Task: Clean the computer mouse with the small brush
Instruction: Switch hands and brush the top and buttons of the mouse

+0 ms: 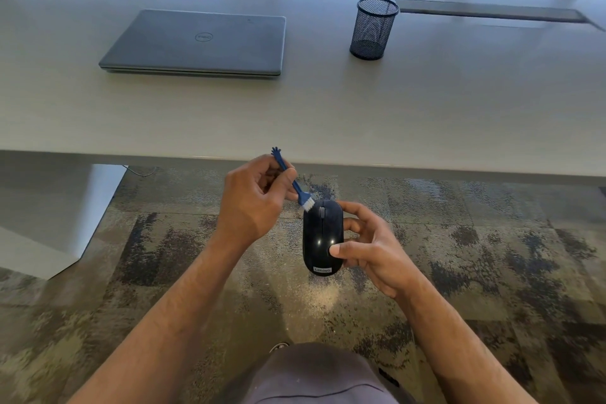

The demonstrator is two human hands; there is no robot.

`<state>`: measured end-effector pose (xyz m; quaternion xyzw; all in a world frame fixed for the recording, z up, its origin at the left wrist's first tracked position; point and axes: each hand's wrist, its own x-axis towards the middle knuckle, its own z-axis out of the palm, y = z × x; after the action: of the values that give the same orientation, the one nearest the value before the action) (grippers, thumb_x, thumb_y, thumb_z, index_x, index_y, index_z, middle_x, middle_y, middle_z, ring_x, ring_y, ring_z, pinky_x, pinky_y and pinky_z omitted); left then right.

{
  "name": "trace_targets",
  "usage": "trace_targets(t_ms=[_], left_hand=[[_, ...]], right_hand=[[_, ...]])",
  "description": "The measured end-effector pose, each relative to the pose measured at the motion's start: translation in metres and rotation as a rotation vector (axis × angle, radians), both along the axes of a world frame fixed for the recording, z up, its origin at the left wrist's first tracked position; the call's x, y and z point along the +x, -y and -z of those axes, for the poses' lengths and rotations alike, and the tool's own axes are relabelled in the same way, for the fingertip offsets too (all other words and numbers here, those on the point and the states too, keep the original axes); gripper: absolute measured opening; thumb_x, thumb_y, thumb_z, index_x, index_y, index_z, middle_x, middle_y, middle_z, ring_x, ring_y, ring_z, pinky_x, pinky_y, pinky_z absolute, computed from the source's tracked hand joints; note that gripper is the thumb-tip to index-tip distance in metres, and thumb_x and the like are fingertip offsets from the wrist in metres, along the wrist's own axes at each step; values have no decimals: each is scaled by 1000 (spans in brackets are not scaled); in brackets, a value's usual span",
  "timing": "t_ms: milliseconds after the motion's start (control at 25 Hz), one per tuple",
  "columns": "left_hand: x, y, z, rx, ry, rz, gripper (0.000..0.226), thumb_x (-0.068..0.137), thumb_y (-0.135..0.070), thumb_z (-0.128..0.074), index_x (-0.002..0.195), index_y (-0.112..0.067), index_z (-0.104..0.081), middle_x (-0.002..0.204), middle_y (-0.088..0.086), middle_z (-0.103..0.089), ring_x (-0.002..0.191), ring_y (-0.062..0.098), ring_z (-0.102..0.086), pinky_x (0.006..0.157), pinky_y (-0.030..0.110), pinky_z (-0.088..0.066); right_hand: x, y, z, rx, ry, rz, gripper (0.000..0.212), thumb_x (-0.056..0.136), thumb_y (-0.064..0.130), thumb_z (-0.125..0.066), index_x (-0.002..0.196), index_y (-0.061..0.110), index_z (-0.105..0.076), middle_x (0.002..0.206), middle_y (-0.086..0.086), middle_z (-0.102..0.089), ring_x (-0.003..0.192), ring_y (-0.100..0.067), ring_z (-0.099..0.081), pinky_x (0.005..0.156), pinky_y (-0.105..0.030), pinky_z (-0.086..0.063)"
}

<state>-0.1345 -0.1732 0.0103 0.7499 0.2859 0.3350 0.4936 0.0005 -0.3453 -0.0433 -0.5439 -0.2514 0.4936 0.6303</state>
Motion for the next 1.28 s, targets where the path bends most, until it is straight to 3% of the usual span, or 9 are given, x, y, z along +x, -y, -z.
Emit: trace_targets(t_ms=[160, 320, 400, 560, 680, 840, 1000, 1160, 1280], left_hand=[[2, 2, -8, -31, 30, 12, 11, 95, -19, -67, 88, -27, -65, 77, -11, -74, 63, 6, -73, 60, 19, -58], [5, 4, -11, 13, -60, -2, 15, 94, -19, -69, 83, -28, -64, 69, -6, -72, 59, 3, -72, 57, 14, -55], [3, -2, -13, 37, -96, -39, 17, 94, -18, -68, 82, -27, -63, 71, -6, -71, 59, 2, -71, 56, 12, -54], [2, -4, -17, -14, -30, 9, 14, 94, -16, -69, 84, -25, -65, 71, -4, -72, 60, 5, -73, 57, 15, -55], [7, -1, -14, 26, -60, 67, 10, 94, -17, -68, 87, -24, -66, 72, -4, -72, 62, 7, -73, 61, 19, -59], [4, -9, -12, 87, -142, -2, 6, 95, -16, -66, 90, -18, -65, 77, -3, -70, 62, 1, -70, 59, 10, -53], [5, -4, -14, 91, -32, 46, 10, 95, -17, -67, 89, -24, -64, 76, -4, -71, 61, 3, -71, 60, 14, -55], [8, 4, -9, 88, -36, 84, 3, 95, -19, -67, 93, -20, -66, 76, -3, -72, 62, 5, -71, 62, 20, -58], [5, 6, -5, 78, -72, 151, 5, 95, -16, -67, 91, -20, -67, 76, -1, -72, 61, 8, -72, 61, 25, -61]], right_hand=[[-1, -5, -1, 0, -6, -18, 74, 60, 4, -84, 129, 19, -60, 104, -10, -70, 76, -24, -72, 54, -30, -54], [-2, -7, -1, 5, -10, -27, 71, 65, -3, -80, 129, 17, -60, 104, -11, -69, 68, -19, -72, 51, -25, -53], [-2, -6, -2, 6, -7, -25, 72, 61, 4, -84, 128, 20, -61, 104, -10, -69, 72, -22, -72, 55, -29, -55], [-2, -8, 1, -1, 5, -16, 75, 58, 9, -86, 128, 21, -61, 110, -14, -68, 85, -33, -71, 76, -53, -55], [-4, -10, 1, 0, 7, -17, 72, 59, 9, -85, 126, 24, -63, 106, -10, -69, 83, -33, -70, 76, -53, -51], [-2, -6, 1, 4, -28, -12, 72, 59, 8, -85, 126, 24, -63, 99, -4, -70, 83, -29, -71, 76, -50, -56], [-2, -8, 2, 2, -10, 1, 75, 59, 8, -85, 128, 21, -62, 102, -8, -70, 86, -36, -67, 82, -63, -45], [-2, -10, 1, -20, -6, 3, 73, 59, 6, -84, 127, 21, -62, 103, -10, -70, 86, -32, -70, 71, -47, -54], [-1, -7, 2, -44, -2, 36, 71, 61, 3, -81, 127, 21, -62, 102, -11, -70, 84, -31, -68, 67, -42, -50]])
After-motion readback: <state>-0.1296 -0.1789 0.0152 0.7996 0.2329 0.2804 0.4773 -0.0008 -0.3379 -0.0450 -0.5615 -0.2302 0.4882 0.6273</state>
